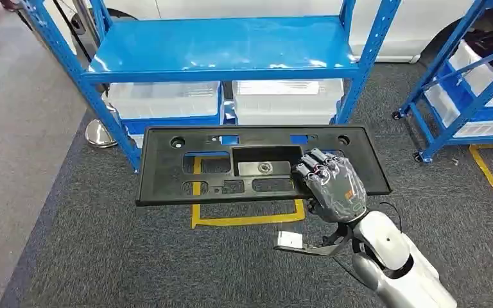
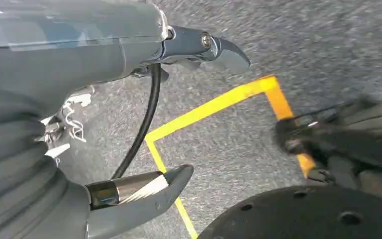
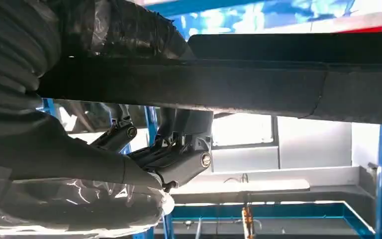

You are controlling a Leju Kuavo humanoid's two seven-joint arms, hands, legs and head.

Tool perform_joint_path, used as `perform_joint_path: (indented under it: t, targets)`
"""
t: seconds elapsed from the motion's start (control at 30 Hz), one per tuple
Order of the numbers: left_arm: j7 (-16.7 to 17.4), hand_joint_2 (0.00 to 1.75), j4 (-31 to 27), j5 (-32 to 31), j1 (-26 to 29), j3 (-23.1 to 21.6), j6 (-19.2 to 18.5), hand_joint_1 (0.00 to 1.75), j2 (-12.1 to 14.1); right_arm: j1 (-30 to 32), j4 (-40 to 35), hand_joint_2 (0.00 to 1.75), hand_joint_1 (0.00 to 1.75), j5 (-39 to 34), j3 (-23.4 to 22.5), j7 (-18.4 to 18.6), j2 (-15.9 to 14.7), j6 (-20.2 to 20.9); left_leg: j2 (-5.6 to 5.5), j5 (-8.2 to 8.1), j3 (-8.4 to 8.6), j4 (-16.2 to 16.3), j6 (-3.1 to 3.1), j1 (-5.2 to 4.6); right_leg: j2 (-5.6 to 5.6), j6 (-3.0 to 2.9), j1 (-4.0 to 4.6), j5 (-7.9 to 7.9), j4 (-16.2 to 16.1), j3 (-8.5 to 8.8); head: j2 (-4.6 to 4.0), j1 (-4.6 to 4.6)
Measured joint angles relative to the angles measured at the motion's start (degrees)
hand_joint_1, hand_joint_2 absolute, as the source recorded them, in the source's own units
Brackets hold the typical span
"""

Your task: Take the parts from the cabinet and place them on the table.

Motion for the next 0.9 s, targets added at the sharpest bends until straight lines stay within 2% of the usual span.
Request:
perform_joint_path:
  t: [0.03, 0.07, 0.1, 0.13, 0.17, 0.23, 0.27, 0.3, 0.33, 0.37, 0.4, 0.43, 0.47, 0.5, 0.53, 0.57, 0.6, 0.63, 0.67, 0.7, 0.77, 0.8, 0.83, 0.87, 0.9]
  targets:
    - [-0.15, 1.75, 0.13, 0.15, -0.07, 0.00, -0.02, 0.00, 0.02, 0.08, 0.00, 1.75, 1.75, 0.00, 0.00, -0.02, -0.02, 0.00, 0.00, 2.48, 2.55, -2.45, -0.04, 0.14, -0.05, 0.23, -0.06, 0.56, 0.38, -1.21, 0.00, 0.00]
    - [-0.33, 1.75, 0.26, 0.15, -0.15, 0.00, -0.11, 0.00, 0.02, 0.12, 0.00, 1.75, 1.75, 0.02, -0.02, 0.00, -0.07, 0.00, 0.00, 3.57, 5.66, -6.18, -0.01, 0.24, -0.05, 0.45, -0.08, 1.05, 0.81, -2.12, 0.00, -0.02]
    - [-0.57, 1.75, 0.37, 0.24, -0.27, 0.00, -0.18, 0.00, 0.02, 0.12, 0.00, 1.75, 1.75, 0.02, -0.11, 0.00, -0.11, -0.02, -0.06, 2.60, 9.73, -11.41, 0.15, 0.32, -0.04, 0.73, -0.07, 1.50, 1.29, -2.70, 0.00, -0.02]
    - [-0.72, 1.75, 0.46, 0.31, -0.28, 0.00, -0.20, 0.00, 0.04, 0.20, -0.15, 1.75, 1.75, 0.04, -0.35, 0.00, -0.17, -0.02, -0.11, -0.40, 13.32, -17.08, 0.34, -0.06, 0.03, 1.15, 0.17, 1.91, 1.63, -3.31, 0.00, -0.07]
    - [-0.76, 1.75, 0.57, 0.31, -0.17, -0.02, -0.20, 0.00, 0.07, 0.30, -0.20, 1.75, 1.75, 0.09, -0.48, 0.09, -0.22, -0.02, -0.28, -0.99, 13.96, -18.36, 1.06, -0.18, -0.05, 1.53, 0.13, 2.47, 1.49, -3.23, 0.00, 0.07]
    - [-0.92, 1.75, 0.92, 0.35, -0.14, -0.11, -0.26, 0.00, 0.07, 0.27, -0.17, 1.75, 1.75, 0.11, -0.59, 0.15, -0.28, 0.02, -0.38, -0.35, 12.97, -18.28, 1.70, -0.47, -0.14, 2.14, 0.00, 3.76, 0.81, -3.15, 0.00, -0.02]
    - [-1.24, 1.75, 0.94, 0.50, -0.23, -0.13, -0.50, 0.00, 0.09, 0.33, -0.17, 1.75, 1.75, 0.11, -0.68, 0.17, -0.33, 0.07, -0.32, -0.03, 12.68, -18.63, 2.32, -0.29, -0.12, 2.65, 0.09, 4.05, 0.46, -3.20, 0.00, 0.11]
    - [-1.87, 1.75, 1.07, 0.70, -0.10, -0.13, -0.87, 0.00, 0.09, 0.44, -0.17, 1.75, 1.75, 0.13, -0.83, 0.17, -0.61, 0.13, -0.05, 0.81, 12.38, -19.13, 3.13, -0.02, 0.00, 2.93, -0.20, 3.74, 0.78, -3.56, 0.00, 0.02]
    - [-2.23, 1.75, 1.09, 0.89, -0.13, -0.13, -1.15, 0.00, 0.09, 0.51, -0.22, 1.75, 1.75, -0.02, -0.87, 0.15, -0.61, 0.22, 0.00, 1.43, 11.79, -19.24, 3.61, -0.14, 0.22, 3.05, -0.30, 0.83, 2.22, -4.17, 0.00, 0.09]
    - [-2.49, 1.75, 1.11, 0.98, -0.10, -0.13, -1.27, 0.00, 0.11, 0.53, -0.22, 1.75, 1.75, -0.28, -1.03, 0.17, -0.66, 0.43, 0.20, 2.04, 11.10, -19.22, 3.99, -0.14, 0.25, 3.19, -0.39, -3.01, 5.24, -5.06, 0.00, 0.04]
    - [-2.67, 1.75, 1.11, 1.01, -0.10, -0.15, -1.33, 0.00, 0.15, 0.60, -0.22, 1.75, 1.75, -0.44, -1.27, 0.22, -0.74, 0.59, 0.23, 2.64, 10.64, -19.19, 4.10, -0.17, 0.31, 3.46, -0.39, -6.37, 9.39, -6.16, 0.00, 0.09]
    - [-2.73, 1.75, 1.11, 1.03, -0.08, -0.15, -1.38, 0.00, 0.17, 0.70, -0.20, 1.75, 1.75, -0.46, -1.47, 0.26, -0.85, 0.70, 0.26, 3.24, 9.84, -19.13, 4.15, -0.24, 0.36, 3.69, -0.42, -8.50, 13.86, -7.25, 0.00, 0.06]
    - [-2.77, 1.75, 1.16, 1.09, 0.02, -0.15, -1.40, 0.00, 0.20, 0.79, -0.20, 1.75, 1.75, -0.50, -1.49, 0.26, -0.96, 0.83, 0.56, 3.80, 9.03, -18.94, 4.15, -0.30, 0.41, 3.85, -0.42, -8.85, 17.53, -7.95, 0.00, 0.07]
    - [-2.77, 1.75, 1.20, 1.09, 0.16, -0.15, -1.49, 0.00, 0.24, 0.89, -0.20, 1.75, 1.75, -0.57, -1.49, 0.26, -1.05, 1.12, 0.73, 4.10, 8.36, -18.81, 4.12, -0.32, 0.41, 3.89, -0.45, -7.87, 18.64, -7.62, 0.00, 0.04]
    - [-2.77, 1.75, 1.22, 1.11, 0.23, -0.17, -1.62, 0.00, 0.24, 1.01, -0.20, 1.75, 1.75, -0.63, -1.49, 0.26, -1.05, 1.27, 0.99, 4.37, 7.80, -18.57, 3.99, -0.33, 0.39, 3.85, -0.46, -6.16, 17.33, -6.10, 0.00, 0.04]
    - [-2.77, 1.75, 1.27, 1.14, 0.27, -0.17, -1.75, 0.00, 0.24, 1.03, -0.20, 1.75, 1.75, -0.70, -1.49, 0.26, -1.05, 1.38, 1.30, 4.50, 7.41, -18.38, 3.87, -0.33, 0.29, 3.71, -0.46, -4.66, 13.39, -3.07, 0.00, 0.07]
    - [-2.77, 1.75, 1.29, 1.16, 0.29, -0.20, -1.92, 0.00, 0.22, 0.90, -0.20, 1.75, 1.75, -0.77, -1.51, 0.26, -1.05, 1.47, 1.61, 4.60, 7.21, -18.14, 3.71, -0.32, -0.22, 3.51, -0.44, -3.41, 7.94, 0.73, 0.00, 0.07]
    - [-2.77, 1.75, 1.31, 1.16, 0.29, -0.24, -2.06, 0.00, 0.24, 0.72, -0.26, 1.75, 1.75, -0.79, -1.60, 0.26, -1.05, 1.57, 1.97, 4.58, 7.13, -17.87, 3.55, -0.39, -1.73, 3.13, -0.30, -3.86, 2.35, 4.15, 0.00, 0.07]
    - [-2.77, 1.75, 1.40, 1.18, 0.41, -0.28, -2.08, 0.00, 0.22, 0.55, -0.31, 1.75, 1.75, -0.83, -1.62, 0.26, -1.05, 1.68, 2.33, 4.64, 6.91, -17.73, 3.14, -0.73, -3.09, 2.81, 0.60, -5.03, 0.60, 5.42, 0.00, 0.07]
    - [-2.77, 1.75, 1.42, 1.25, 0.52, -0.35, -2.16, 0.00, 0.24, 0.54, -0.42, 1.75, 1.75, -0.87, -1.66, 0.26, -1.05, 1.77, 2.75, 4.86, 6.88, -17.79, 2.75, -0.70, -2.78, 2.26, 0.70, -4.70, 0.54, 4.89, 0.00, 0.00]
    - [-2.77, 1.75, 1.44, 1.53, 0.33, -0.57, -2.21, 0.00, 0.24, 0.56, -0.48, 1.75, 1.75, -0.98, -1.77, 0.35, -1.05, 2.03, 3.67, 5.13, 6.91, -17.86, 2.28, -0.69, -1.74, 1.79, 0.83, -4.60, 0.31, 4.46, 0.00, -0.02]
    - [-2.77, 1.75, 1.44, 1.62, 0.20, -0.70, -2.21, 0.00, 0.24, 0.56, -0.48, 1.75, 1.75, -1.01, -1.79, 0.39, -1.05, 2.14, 4.16, 5.16, 6.94, -17.85, 1.91, -0.84, -1.15, 1.18, 0.45, -4.19, -0.12, 4.29, 0.00, 0.04]
    - [-2.77, 1.75, 1.44, 1.68, 0.15, -0.74, -2.21, 0.00, 0.30, 0.56, -0.52, 1.75, 1.75, -1.01, -1.81, 0.39, -1.05, 2.19, 3.39, 4.34, 6.57, -17.42, 1.50, -0.60, -0.91, 0.69, 0.15, -3.80, -0.42, 4.36, 0.00, 0.02]
    - [-2.77, 1.75, 1.44, 1.73, 0.19, -0.76, -2.21, 0.00, 0.31, 0.41, -0.66, 1.75, 1.75, -1.03, -1.81, 0.39, -1.05, 2.23, 1.72, 2.54, 5.84, -15.49, 1.27, -0.50, -0.43, 0.25, 0.15, -3.53, -0.50, 4.17, 0.00, 0.02]
    - [-2.77, 1.75, 1.44, 1.77, 0.22, -0.77, -2.23, 0.00, 0.31, 0.28, -0.68, 1.75, 1.75, -1.05, -1.81, 0.39, -1.05, 2.36, 0.90, 0.03, 4.28, -11.68, 1.12, -0.44, -0.02, 0.05, 0.17, -3.40, -0.48, 3.94, 0.00, -0.05]
